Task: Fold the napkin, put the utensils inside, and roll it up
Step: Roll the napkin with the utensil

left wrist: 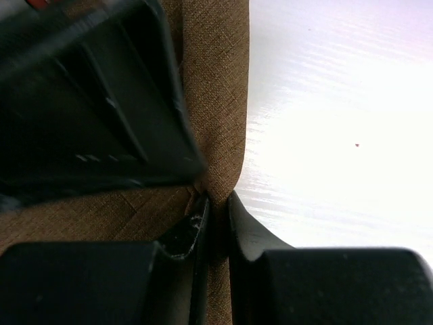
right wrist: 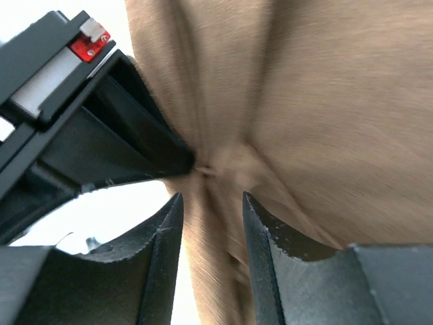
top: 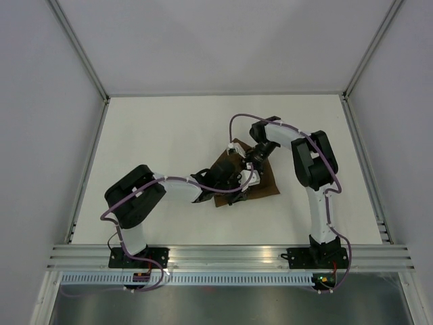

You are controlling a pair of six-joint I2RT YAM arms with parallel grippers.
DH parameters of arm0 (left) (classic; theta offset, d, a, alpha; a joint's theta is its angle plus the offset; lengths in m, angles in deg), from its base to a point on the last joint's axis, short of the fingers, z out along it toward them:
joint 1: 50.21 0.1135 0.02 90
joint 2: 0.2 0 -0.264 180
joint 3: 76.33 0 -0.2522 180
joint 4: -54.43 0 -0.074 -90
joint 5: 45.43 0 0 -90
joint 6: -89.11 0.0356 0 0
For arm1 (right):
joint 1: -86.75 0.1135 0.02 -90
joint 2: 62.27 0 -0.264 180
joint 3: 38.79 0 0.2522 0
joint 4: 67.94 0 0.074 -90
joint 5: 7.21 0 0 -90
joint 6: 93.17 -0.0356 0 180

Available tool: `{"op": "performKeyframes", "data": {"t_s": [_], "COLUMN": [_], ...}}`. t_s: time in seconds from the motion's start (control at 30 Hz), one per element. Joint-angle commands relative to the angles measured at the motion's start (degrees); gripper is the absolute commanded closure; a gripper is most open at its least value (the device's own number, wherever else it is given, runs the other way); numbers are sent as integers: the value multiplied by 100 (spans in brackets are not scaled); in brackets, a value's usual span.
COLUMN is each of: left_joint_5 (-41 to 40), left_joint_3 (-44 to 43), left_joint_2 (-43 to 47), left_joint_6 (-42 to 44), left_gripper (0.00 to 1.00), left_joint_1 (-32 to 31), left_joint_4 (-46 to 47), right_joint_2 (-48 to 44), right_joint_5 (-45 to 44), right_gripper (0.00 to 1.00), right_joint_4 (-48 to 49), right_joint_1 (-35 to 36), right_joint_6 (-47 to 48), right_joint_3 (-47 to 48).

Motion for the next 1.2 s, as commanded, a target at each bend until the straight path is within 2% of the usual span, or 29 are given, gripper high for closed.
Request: {"op": "performKeyframes", "data": {"t_s": [0.0, 0.2, 0.37, 0.57, 0.8, 0.97, 1.17], "left_joint_5": [1155, 1929, 2298, 2896, 3694, 4065, 4276], "left_joint_3": [-14, -444, -883, -1332, -1921, -2185, -2369], "left_joint_2": [-273, -545, -800, -1143, -1767, -2162, -2426], "left_joint_6": [-481, -613, -824, -1027, -1141, -1264, -1308], "left_gripper": [98, 98, 98, 98, 98, 98, 98], "left_joint_1": [133, 493, 748, 986, 1328, 1504, 1583], "left_joint_4": [-876, -1385, -1869, -2238, -2757, -2845, -2924], "right_joint_2": [-788, -1615, -2528, -3670, -5059, -5675, -5975], "right_joint_5": [-122, -350, -711, -816, -878, -965, -1747], "right_gripper": [53, 48, 47, 47, 43, 40, 39], "right_joint_4": [1384, 2702, 4055, 5050, 6070, 6115, 6597], "right_joint_1": [-197, -548, -803, -1006, -980, -690, 381], "right_joint_6": [-454, -1517, -2097, -2055, -1159, -860, -833], "right_joint_3": [-229, -853, -1810, -3199, -4894, -5380, -6013]}}
